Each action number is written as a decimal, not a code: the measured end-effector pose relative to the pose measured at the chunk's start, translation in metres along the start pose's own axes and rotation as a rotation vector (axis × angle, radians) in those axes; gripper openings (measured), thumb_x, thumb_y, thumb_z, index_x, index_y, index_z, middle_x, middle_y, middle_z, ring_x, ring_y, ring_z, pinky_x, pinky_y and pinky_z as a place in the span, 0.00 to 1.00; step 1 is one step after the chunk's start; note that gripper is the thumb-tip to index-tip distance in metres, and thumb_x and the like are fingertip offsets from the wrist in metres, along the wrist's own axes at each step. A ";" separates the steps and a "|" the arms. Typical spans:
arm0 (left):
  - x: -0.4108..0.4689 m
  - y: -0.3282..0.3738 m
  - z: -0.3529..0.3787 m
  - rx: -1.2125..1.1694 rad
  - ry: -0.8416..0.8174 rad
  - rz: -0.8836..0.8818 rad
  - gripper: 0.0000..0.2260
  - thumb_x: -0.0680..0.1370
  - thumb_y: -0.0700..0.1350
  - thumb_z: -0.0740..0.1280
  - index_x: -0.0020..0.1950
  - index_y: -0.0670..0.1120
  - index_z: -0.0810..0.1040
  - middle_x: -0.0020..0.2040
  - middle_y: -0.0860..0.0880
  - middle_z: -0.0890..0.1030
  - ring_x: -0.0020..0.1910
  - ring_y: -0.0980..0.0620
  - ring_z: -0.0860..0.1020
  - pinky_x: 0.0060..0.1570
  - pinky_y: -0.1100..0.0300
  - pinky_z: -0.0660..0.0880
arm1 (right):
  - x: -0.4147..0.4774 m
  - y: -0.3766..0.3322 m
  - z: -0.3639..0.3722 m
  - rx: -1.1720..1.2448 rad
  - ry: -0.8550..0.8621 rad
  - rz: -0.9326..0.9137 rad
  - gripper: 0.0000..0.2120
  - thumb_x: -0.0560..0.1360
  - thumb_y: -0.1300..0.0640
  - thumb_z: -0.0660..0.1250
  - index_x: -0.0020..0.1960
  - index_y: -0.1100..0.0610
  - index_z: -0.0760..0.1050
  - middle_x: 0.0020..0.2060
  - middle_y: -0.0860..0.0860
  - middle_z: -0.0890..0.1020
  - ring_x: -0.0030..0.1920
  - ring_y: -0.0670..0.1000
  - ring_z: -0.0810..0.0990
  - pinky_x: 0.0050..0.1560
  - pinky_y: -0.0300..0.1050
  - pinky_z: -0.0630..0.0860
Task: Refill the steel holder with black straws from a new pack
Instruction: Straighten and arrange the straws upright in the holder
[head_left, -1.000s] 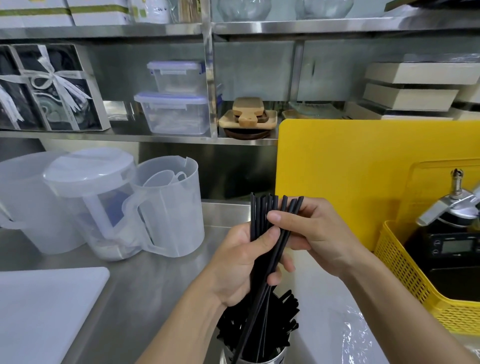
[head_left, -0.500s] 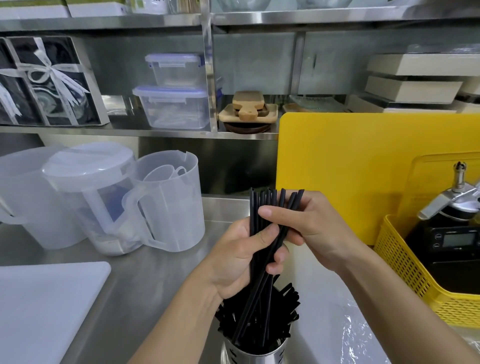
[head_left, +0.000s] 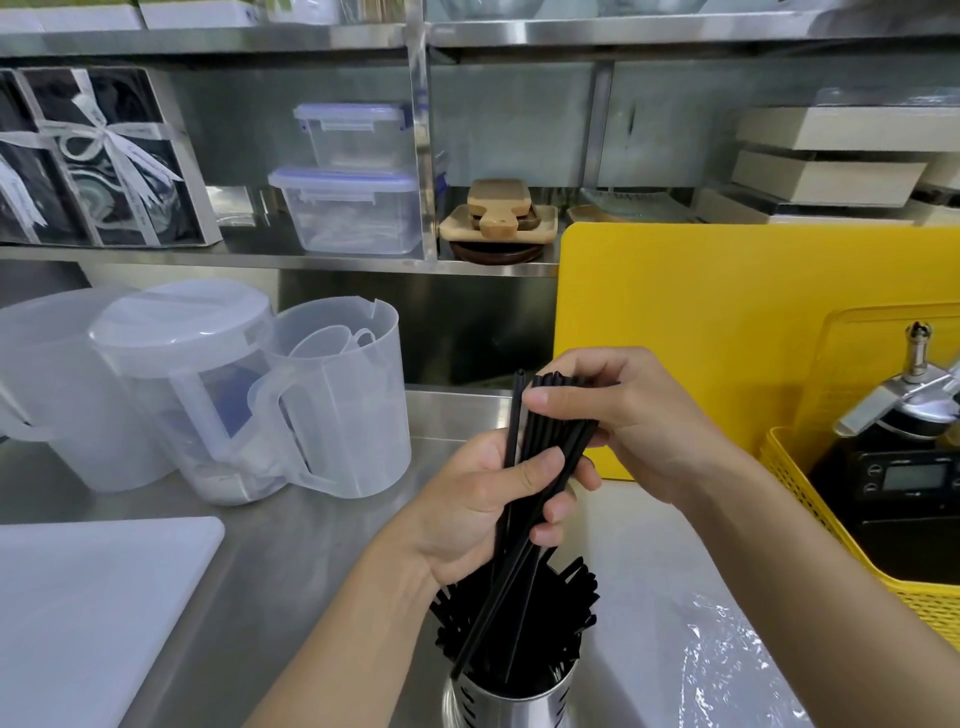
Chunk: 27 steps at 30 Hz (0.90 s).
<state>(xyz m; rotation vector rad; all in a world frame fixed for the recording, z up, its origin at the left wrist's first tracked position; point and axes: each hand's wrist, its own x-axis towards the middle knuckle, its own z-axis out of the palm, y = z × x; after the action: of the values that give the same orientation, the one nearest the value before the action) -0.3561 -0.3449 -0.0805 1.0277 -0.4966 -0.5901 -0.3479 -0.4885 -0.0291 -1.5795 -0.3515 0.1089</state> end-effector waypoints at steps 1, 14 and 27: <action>0.000 0.000 -0.001 0.009 0.005 -0.007 0.14 0.75 0.41 0.63 0.58 0.38 0.73 0.39 0.47 0.79 0.30 0.56 0.72 0.28 0.66 0.69 | 0.002 -0.002 -0.002 -0.012 0.011 0.003 0.04 0.69 0.65 0.70 0.38 0.66 0.77 0.28 0.58 0.76 0.24 0.49 0.72 0.21 0.37 0.64; -0.005 0.006 -0.017 -0.049 0.278 -0.188 0.07 0.78 0.42 0.60 0.51 0.40 0.72 0.33 0.51 0.70 0.24 0.59 0.64 0.19 0.69 0.61 | 0.004 -0.029 -0.031 0.145 0.674 -0.730 0.08 0.79 0.60 0.59 0.42 0.52 0.66 0.24 0.45 0.71 0.22 0.46 0.65 0.23 0.38 0.61; 0.001 0.014 -0.019 -0.453 0.484 -0.117 0.18 0.80 0.44 0.58 0.35 0.38 0.76 0.36 0.42 0.81 0.31 0.49 0.82 0.38 0.49 0.81 | -0.035 0.086 0.019 -1.145 -0.044 -1.230 0.07 0.77 0.61 0.53 0.48 0.61 0.69 0.27 0.55 0.77 0.26 0.54 0.70 0.26 0.43 0.68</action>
<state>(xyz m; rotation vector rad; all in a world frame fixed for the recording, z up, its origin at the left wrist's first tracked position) -0.3400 -0.3281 -0.0760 0.7301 0.1251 -0.5032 -0.3725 -0.4807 -0.1201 -2.1392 -1.5379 -1.1916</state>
